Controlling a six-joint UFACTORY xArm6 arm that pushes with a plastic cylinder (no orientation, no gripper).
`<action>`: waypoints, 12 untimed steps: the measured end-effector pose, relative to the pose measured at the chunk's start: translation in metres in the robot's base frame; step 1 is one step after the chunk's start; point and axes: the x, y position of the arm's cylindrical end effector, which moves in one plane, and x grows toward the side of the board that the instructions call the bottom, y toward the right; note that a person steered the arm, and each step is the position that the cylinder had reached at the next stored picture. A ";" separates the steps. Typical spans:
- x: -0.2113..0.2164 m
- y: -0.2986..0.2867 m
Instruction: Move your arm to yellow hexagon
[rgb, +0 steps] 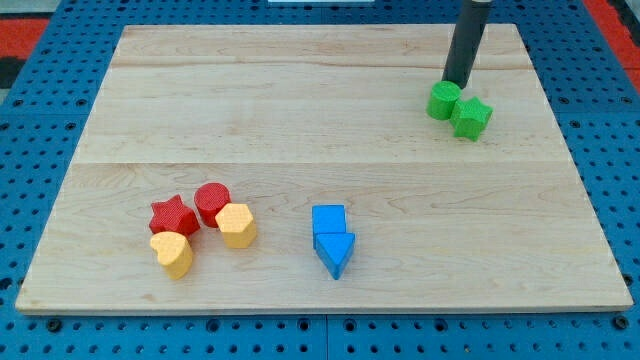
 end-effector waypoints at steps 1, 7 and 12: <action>0.000 0.000; -0.036 -0.055; -0.032 -0.139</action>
